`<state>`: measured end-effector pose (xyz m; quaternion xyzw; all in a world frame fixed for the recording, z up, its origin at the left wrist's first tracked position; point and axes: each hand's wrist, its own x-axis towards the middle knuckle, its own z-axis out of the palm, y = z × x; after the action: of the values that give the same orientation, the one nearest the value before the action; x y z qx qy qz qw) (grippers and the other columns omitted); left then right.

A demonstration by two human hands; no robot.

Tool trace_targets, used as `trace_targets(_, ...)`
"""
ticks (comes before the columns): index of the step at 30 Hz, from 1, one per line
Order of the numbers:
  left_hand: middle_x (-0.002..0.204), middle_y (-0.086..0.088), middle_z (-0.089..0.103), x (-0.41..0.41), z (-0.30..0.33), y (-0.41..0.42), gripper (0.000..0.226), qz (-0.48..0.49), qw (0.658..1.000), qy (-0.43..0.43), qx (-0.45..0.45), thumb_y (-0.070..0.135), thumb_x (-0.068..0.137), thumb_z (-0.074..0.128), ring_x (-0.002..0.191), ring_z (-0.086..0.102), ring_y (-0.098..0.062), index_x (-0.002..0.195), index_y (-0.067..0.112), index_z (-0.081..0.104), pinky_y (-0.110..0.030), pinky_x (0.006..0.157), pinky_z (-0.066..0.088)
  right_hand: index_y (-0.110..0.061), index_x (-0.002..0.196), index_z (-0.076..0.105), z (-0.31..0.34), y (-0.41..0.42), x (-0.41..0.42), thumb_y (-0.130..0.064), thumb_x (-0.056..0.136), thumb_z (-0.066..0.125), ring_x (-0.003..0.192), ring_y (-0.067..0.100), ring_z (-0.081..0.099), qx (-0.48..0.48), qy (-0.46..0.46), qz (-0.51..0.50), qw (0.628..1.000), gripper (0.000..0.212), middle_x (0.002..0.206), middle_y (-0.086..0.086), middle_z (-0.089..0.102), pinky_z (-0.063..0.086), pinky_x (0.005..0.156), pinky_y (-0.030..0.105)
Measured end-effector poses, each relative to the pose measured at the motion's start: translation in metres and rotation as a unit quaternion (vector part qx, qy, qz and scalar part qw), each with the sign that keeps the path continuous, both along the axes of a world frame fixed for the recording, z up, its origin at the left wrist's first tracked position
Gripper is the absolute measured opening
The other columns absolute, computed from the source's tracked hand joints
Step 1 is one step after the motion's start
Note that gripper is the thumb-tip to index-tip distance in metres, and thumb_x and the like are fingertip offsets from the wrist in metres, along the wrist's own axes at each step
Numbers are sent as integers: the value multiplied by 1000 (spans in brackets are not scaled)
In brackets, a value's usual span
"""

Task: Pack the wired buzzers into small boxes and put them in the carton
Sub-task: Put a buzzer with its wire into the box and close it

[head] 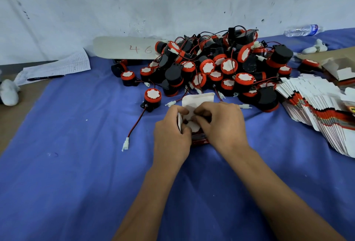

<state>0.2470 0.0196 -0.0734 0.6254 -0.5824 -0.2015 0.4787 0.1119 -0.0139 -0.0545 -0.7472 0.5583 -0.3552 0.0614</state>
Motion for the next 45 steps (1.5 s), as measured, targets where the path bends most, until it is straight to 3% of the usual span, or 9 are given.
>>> trace_targets(5,85,0,71,0,-3,1,31,-14,1000,-7,-20,1,97,50,76,66,-19,115,23,62,-48,66,54,-25,94,75,7,1,4,-31,97,62,82,20,65,12,80,-40,996,16,82,-5,74,45,91,40)
trace_targets(11,88,10,71,2,-4,0,31,-47,997,-34,-58,-2,96,53,79,64,-9,112,21,67,-17,63,47,-23,90,74,8,6,7,-33,99,57,102,21,47,-3,142,-94,985,22,89,-6,67,33,87,36)
trace_targets(17,91,8,71,3,-8,-3,25,-59,996,-7,-65,3,100,51,82,66,-12,113,20,64,-34,68,56,-17,95,76,8,7,5,-32,97,64,102,24,49,25,110,-100,989,19,94,0,68,46,87,40)
trace_targets(24,90,16,70,0,-6,-3,24,-71,995,-2,-69,5,94,59,84,66,-9,104,26,64,-28,70,55,-20,95,77,4,3,-4,-42,99,54,113,28,44,32,244,-157,956,31,107,2,57,39,95,48)
trace_targets(28,92,18,69,0,-8,-4,29,-75,994,-25,-70,5,94,58,83,65,-8,109,28,65,-26,70,54,-28,93,79,3,0,-10,-51,96,60,114,29,46,73,187,-137,970,30,106,1,55,41,95,47)
trace_targets(34,101,12,73,3,-11,-5,33,-81,991,-67,-82,4,99,51,89,67,-9,119,24,69,-32,77,56,-25,98,81,1,-5,-13,-25,92,71,106,26,42,39,110,-39,992,12,97,-2,49,46,88,45)
trace_targets(36,103,10,74,3,-11,-5,31,-84,990,-79,-80,7,100,49,95,67,-11,114,22,71,-38,83,56,-28,98,80,-2,-7,-15,-32,96,64,108,24,38,45,130,-32,990,17,97,-6,45,39,88,42)
trace_targets(40,75,9,65,2,-9,-3,23,-77,993,-45,-82,28,98,45,72,61,-15,89,24,65,-39,63,51,-29,80,73,-4,-8,-17,-63,96,41,103,20,35,105,105,-18,989,49,88,-10,43,28,84,38)
trace_targets(45,75,13,65,-1,-8,-2,18,-55,995,-45,-74,38,100,55,72,61,-10,87,27,62,-27,60,48,-31,86,75,1,-7,-22,-62,85,54,98,19,41,137,87,30,986,37,90,-9,53,39,82,39)
